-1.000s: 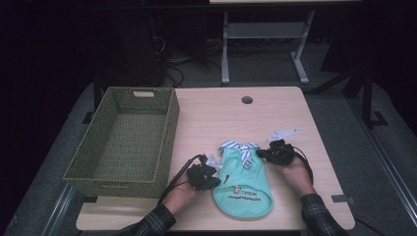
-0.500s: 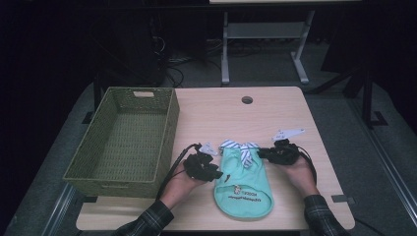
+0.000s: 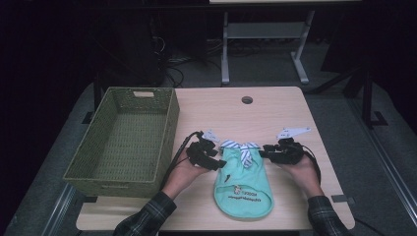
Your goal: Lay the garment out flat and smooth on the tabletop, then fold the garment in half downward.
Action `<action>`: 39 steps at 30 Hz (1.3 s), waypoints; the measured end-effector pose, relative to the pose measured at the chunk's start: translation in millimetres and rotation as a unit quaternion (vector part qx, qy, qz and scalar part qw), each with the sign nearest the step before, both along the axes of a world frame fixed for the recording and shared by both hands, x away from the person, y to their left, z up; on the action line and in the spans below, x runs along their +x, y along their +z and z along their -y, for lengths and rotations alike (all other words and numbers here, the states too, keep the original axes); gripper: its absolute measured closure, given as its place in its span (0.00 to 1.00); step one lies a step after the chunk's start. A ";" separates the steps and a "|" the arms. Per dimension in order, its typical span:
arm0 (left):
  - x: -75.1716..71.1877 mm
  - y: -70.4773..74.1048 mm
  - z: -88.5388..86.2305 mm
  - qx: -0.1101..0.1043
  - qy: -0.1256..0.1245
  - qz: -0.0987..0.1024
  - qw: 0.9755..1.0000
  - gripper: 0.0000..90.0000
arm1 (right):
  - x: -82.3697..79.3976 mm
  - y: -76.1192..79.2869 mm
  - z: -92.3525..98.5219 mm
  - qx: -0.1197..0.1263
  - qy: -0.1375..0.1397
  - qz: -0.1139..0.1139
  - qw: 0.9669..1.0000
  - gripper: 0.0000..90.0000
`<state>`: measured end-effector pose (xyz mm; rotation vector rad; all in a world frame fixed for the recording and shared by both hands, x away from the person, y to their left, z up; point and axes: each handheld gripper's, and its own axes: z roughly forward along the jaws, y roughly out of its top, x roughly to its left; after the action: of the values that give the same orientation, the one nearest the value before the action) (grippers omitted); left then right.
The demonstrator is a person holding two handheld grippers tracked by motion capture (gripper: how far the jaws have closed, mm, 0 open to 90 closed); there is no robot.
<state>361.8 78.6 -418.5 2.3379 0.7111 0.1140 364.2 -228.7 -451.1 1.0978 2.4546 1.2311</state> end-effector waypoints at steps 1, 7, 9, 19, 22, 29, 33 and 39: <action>3.3 2.3 1.1 0.004 0.000 0.005 1.000 0.48 | 0.1 0.7 0.7 0.000 0.001 0.002 1.000 0.68; 22.9 8.6 8.7 -0.005 0.014 0.031 0.999 0.47 | 6.0 3.7 0.8 0.005 -0.001 0.001 1.000 0.64; 31.6 7.9 10.5 -0.009 0.021 0.028 0.999 0.47 | 8.7 4.0 0.4 0.006 -0.001 0.000 1.000 0.63; 61.9 -2.9 11.1 -0.033 0.046 0.022 0.998 0.47 | 29.0 7.5 -2.5 0.012 -0.007 0.003 1.000 0.63; 68.1 -13.0 10.3 -0.039 0.046 -0.001 0.998 0.47 | 34.2 6.2 -6.0 0.013 -0.005 -0.005 1.000 0.64; 73.5 -25.7 13.2 -0.032 0.039 -0.020 0.999 0.50 | 43.4 -5.8 -13.0 0.008 0.000 -0.027 1.000 0.65; 75.3 -32.5 16.0 -0.032 0.032 -0.030 0.999 0.52 | 46.1 -15.2 -13.5 0.013 0.002 -0.039 0.999 0.68; 76.2 -39.7 20.1 -0.018 0.011 -0.035 0.999 0.59 | 44.8 -21.9 -16.3 0.001 0.012 -0.051 0.999 0.74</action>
<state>438.0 58.5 -458.1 2.3104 0.7662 0.0281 409.0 -212.4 -473.0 1.1623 2.5481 1.2132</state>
